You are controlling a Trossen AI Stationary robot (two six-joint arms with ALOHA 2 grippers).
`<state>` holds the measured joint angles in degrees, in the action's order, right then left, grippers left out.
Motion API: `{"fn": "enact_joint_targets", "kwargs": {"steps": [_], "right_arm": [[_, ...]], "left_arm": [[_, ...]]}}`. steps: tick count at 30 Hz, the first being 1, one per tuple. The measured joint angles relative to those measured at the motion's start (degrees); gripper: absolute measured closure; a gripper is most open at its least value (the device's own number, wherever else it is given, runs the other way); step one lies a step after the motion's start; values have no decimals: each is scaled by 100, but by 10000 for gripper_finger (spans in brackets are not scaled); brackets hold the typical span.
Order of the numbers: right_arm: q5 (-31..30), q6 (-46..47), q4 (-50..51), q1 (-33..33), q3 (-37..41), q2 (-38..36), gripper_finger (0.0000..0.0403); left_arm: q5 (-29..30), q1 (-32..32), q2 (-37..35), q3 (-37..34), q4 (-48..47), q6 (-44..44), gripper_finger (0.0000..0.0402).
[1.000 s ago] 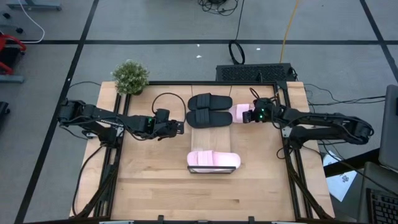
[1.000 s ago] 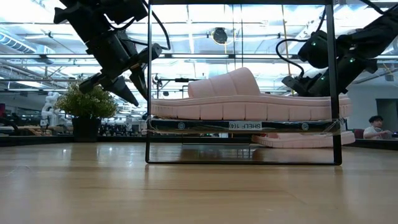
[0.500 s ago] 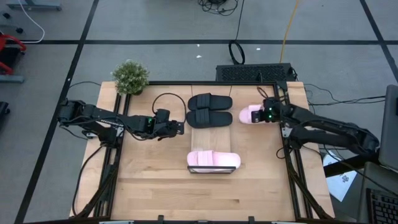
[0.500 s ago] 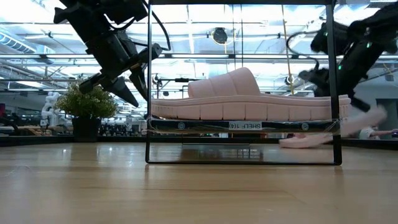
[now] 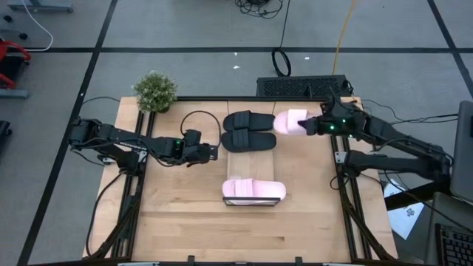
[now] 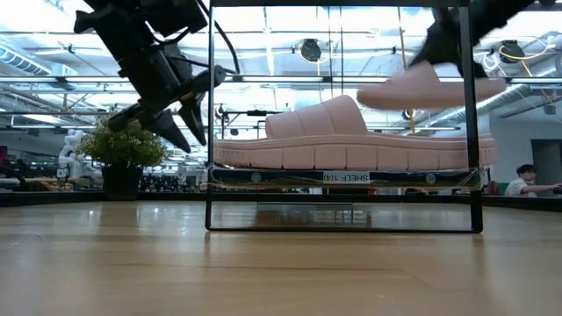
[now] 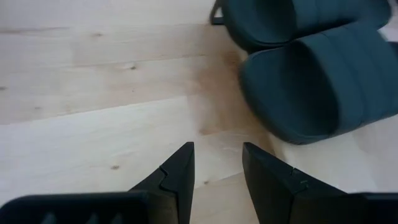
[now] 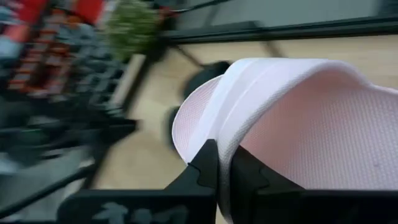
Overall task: Pick and place slides into the shelf
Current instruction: Put the pink slide on the shelf
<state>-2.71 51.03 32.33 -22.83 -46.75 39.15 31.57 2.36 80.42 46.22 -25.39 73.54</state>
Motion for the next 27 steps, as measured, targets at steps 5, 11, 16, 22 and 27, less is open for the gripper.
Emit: {"fn": "enact_joint_targets", "kwargs": {"steps": [5,11,16,22,27], "right_arm": [[-77,595,-1243,1046,-189,465,402],[-946,1206,-2388,2369,-191,1575,402],[-1628,1728,-3240,3032,-191,2193,402],[-2111,2350,-3921,3545,-201,2860,402],[-2109,2615,-3897,3657,-493,3550,403]], "left_arm": [[20,-146,0,0,-549,5,272],[-121,-421,-59,-2,-1189,57,272],[-159,-584,-280,-4,-1595,-34,272],[-128,-786,-723,-2,-1797,-402,272],[-2,-930,-1093,-2,-1854,-821,272]]}}
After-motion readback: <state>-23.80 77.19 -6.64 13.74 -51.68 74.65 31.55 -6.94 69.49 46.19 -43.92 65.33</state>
